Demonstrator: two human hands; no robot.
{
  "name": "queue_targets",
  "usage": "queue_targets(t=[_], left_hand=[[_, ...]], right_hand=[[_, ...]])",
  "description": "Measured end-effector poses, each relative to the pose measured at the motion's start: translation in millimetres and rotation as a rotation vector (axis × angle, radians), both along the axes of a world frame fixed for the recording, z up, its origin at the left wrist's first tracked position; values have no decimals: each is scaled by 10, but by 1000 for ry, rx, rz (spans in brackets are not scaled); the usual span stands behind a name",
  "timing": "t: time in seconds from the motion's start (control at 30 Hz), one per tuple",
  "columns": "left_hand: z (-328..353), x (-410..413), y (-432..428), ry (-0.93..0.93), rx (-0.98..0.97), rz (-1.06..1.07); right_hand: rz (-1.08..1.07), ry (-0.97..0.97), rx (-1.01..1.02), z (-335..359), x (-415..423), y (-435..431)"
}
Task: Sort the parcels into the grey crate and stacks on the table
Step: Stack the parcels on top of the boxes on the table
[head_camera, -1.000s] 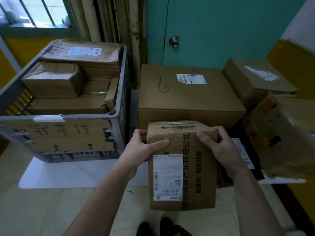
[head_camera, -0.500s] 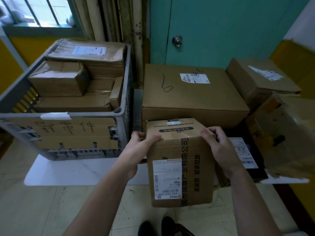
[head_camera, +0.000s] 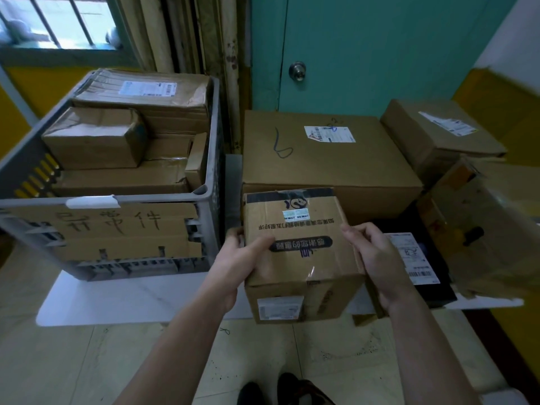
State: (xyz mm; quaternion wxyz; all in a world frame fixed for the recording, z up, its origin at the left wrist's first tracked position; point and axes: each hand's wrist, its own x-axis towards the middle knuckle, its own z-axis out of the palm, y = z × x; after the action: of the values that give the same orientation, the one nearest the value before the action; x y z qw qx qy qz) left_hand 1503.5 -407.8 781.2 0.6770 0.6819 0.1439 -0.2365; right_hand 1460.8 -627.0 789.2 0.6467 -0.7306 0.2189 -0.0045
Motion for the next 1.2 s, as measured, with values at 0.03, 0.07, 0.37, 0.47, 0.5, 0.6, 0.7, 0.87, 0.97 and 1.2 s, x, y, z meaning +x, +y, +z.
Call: queue_targets(t=[0.03, 0.07, 0.37, 0.47, 0.5, 0.6, 0.7, 0.87, 0.97, 1.2], left_hand=[[-18, 5, 6, -10, 0, -3], [-35, 12, 9, -15, 3, -10], [-226, -31, -112, -63, 72, -30], [-250, -1, -148, -61, 68, -1], [-251, 10, -160, -52, 62, 6], [-235, 34, -208, -27, 36, 25], [-193, 42, -300, -15, 31, 45], [-153, 42, -435, -28, 75, 85], [-147, 2, -501, -47, 83, 95], [-100, -84, -599, -106, 101, 172]], right_hand=[[-5, 8, -21, -19, -1, 16], [-12, 20, -43, -42, 0, 30], [11, 79, -243, -331, 71, 50], [45, 93, -253, -398, 103, 6], [50, 100, -240, -400, 113, -9], [42, 87, -192, -381, 143, -50], [24, 89, -184, -372, 175, -99], [23, 86, -156, -367, 214, -181], [30, 61, -126, -387, 211, -222], [65, -31, -109, -380, 131, -324]])
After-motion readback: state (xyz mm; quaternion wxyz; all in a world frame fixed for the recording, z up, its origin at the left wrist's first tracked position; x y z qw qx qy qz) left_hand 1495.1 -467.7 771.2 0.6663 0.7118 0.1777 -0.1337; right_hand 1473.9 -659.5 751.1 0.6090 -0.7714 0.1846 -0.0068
